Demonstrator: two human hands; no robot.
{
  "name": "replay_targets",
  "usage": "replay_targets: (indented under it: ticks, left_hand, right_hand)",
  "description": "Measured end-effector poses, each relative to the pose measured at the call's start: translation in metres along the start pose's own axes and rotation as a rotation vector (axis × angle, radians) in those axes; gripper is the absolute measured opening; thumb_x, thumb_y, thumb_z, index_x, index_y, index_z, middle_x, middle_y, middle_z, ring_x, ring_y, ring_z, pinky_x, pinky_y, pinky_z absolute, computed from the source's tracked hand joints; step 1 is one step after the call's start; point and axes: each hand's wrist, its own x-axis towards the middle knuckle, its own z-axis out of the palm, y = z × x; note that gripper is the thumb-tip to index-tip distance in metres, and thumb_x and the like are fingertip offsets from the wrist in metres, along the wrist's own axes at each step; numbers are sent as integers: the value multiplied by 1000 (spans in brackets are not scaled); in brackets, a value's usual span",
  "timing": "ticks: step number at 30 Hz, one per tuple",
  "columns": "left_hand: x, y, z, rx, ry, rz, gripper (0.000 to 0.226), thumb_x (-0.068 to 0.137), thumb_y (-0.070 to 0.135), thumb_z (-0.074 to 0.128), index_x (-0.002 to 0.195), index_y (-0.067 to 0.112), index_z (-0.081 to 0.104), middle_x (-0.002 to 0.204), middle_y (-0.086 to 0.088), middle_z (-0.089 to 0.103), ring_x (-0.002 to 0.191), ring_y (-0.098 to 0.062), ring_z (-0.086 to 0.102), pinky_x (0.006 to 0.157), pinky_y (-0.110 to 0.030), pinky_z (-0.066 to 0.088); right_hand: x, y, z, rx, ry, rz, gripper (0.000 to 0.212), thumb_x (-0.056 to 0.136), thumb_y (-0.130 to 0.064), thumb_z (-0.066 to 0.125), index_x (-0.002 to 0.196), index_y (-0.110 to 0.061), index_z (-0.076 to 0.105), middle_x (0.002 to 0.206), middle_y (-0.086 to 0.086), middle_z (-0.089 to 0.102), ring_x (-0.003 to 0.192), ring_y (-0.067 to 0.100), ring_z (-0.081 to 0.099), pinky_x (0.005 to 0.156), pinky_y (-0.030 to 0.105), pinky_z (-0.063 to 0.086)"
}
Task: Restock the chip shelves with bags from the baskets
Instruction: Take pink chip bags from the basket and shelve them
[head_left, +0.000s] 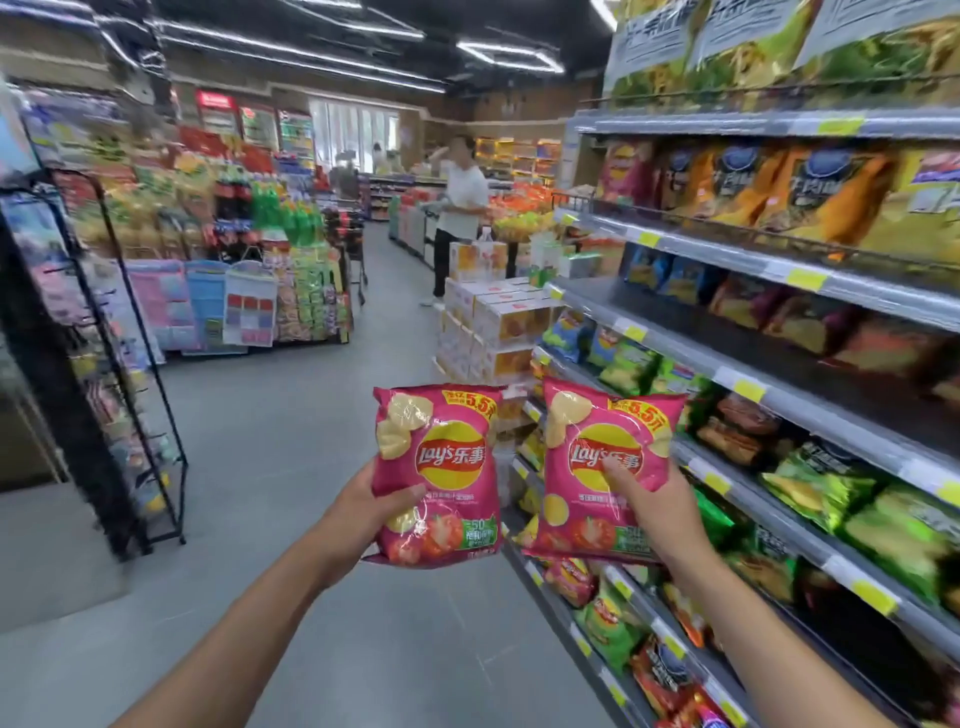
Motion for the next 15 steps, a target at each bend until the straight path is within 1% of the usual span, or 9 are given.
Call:
replay_targets:
  ticks: [2, 4, 6, 7, 9, 11, 12, 13, 15]
  left_hand:
    - [10, -1, -24, 1, 53, -4, 42, 95, 18, 73, 133, 27, 56, 116, -3, 78, 104, -29, 77, 90, -52, 62]
    - [23, 0, -46, 6, 117, -8, 42, 94, 19, 74, 132, 27, 57, 115, -3, 78, 103, -29, 77, 91, -53, 62]
    - [39, 0, -67, 9, 177, -13, 42, 94, 19, 74, 131, 27, 57, 114, -2, 78, 102, -29, 77, 91, -54, 62]
    - [47, 0, -77, 10, 209, -14, 42, 93, 19, 74, 131, 27, 57, 113, -2, 78, 102, -29, 77, 92, -54, 61]
    - [68, 2, -95, 5, 264, -19, 42, 93, 17, 74, 131, 27, 57, 112, -2, 79, 102, -29, 77, 92, -54, 61]
    - [91, 6, -111, 1, 298, -28, 42, 94, 16, 74, 130, 27, 57, 112, -3, 79, 102, -29, 77, 90, -52, 62]
    - [104, 8, -118, 0, 315, -30, 42, 94, 15, 73, 130, 27, 57, 113, -4, 79, 102, -30, 77, 89, -51, 62]
    - [117, 11, -125, 0, 333, -32, 42, 94, 15, 73, 131, 26, 57, 113, -4, 79, 103, -30, 77, 89, -51, 62]
    - [143, 14, -136, 3, 366, -32, 43, 93, 13, 73, 131, 23, 57, 113, -6, 79, 102, -31, 77, 89, -50, 62]
  right_hand:
    - [26, 0, 29, 24, -31, -11, 43, 81, -50, 75, 115, -24, 70, 99, -8, 79, 88, 8, 75, 79, 33, 58]
    - [51, -1, 59, 49, -80, -26, 44, 83, -47, 74, 117, -21, 69, 101, -6, 78, 88, 6, 74, 78, 29, 57]
    - [80, 2, 87, 55, -130, -56, 40, 85, -46, 74, 118, -23, 69, 102, -7, 78, 88, 2, 73, 76, 24, 55]
    - [95, 5, 101, 58, -154, -59, 41, 85, -49, 74, 118, -25, 69, 101, -8, 78, 88, 3, 73, 78, 27, 56]
    - [129, 12, 125, 59, -204, -64, 47, 80, -58, 74, 117, -29, 69, 100, -11, 78, 92, 7, 74, 86, 38, 58]
    - [167, 19, 148, 70, -243, -68, 57, 76, -67, 76, 119, -31, 67, 103, -12, 78, 95, 10, 74, 90, 41, 57]
    - [186, 21, 158, 79, -256, -53, 60, 74, -70, 76, 120, -31, 67, 103, -12, 78, 96, 10, 74, 91, 42, 57]
    - [204, 22, 168, 90, -269, -50, 59, 74, -68, 77, 118, -31, 67, 102, -11, 78, 94, 10, 75, 89, 42, 58]
    - [240, 22, 188, 109, -290, -59, 49, 75, -59, 76, 113, -28, 67, 98, -9, 78, 86, 5, 75, 82, 37, 60]
